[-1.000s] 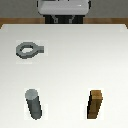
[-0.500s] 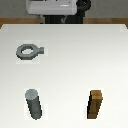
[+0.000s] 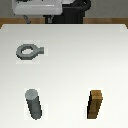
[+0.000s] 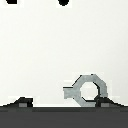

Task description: Put the loop with the handle onto the peg.

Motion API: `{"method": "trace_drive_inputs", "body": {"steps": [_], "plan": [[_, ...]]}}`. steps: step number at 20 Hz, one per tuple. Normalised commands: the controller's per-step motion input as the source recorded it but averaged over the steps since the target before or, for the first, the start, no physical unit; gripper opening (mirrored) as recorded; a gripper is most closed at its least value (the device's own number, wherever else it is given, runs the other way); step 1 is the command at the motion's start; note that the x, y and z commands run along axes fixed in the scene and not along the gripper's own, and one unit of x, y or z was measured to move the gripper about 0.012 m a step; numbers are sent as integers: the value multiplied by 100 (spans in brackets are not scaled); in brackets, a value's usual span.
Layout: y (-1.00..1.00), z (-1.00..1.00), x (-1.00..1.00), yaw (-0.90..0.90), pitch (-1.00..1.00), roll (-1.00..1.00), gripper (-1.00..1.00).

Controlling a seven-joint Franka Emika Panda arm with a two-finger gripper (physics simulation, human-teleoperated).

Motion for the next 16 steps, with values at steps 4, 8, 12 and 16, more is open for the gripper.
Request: {"method": "trace_drive_inputs", "body": {"steps": [4, 8, 12, 16], "plan": [[0, 0, 0, 0, 0, 0, 100], [0, 0, 0, 0, 0, 0, 100], [-75, 0, 0, 0, 0, 0, 100], [-100, 0, 0, 0, 0, 0, 100]]}}
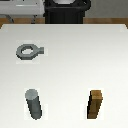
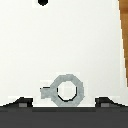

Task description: Put the loop with the handle onto the peg.

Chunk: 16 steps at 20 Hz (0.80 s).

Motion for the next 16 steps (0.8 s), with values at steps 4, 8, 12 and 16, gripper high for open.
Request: {"method": "trace_drive_inputs", "body": {"steps": [4, 8, 12, 16], "plan": [[-100, 0, -25, 0, 0, 0, 100], [25, 0, 0, 0, 0, 0, 100], [0, 0, -25, 0, 0, 0, 100], [25, -25, -25, 0, 0, 0, 100]]}}
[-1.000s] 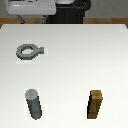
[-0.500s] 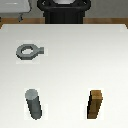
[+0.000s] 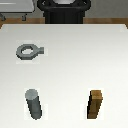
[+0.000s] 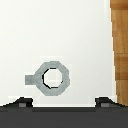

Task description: Put the loop with the handle onto the peg.

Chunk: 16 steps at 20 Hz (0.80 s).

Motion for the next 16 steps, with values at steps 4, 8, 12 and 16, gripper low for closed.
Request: {"method": "trace_drive_inputs", "body": {"steps": [4, 8, 12, 16], "plan": [[0, -100, 0, 0, 0, 0, 100], [0, -100, 0, 0, 0, 0, 100], [-25, 0, 0, 0, 0, 0, 100], [0, -50, 0, 0, 0, 0, 100]]}}
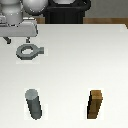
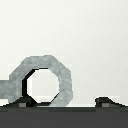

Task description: Put the loop with the handle onto the peg.

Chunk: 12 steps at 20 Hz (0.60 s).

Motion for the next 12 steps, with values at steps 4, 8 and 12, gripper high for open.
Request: {"method": "trace_drive_inputs", "body": {"steps": [4, 8, 12], "plan": [[0, -100, 0, 0, 0, 0, 100], [0, -50, 0, 0, 0, 0, -100], [0, 0, 0, 0, 0, 0, -100]]}}
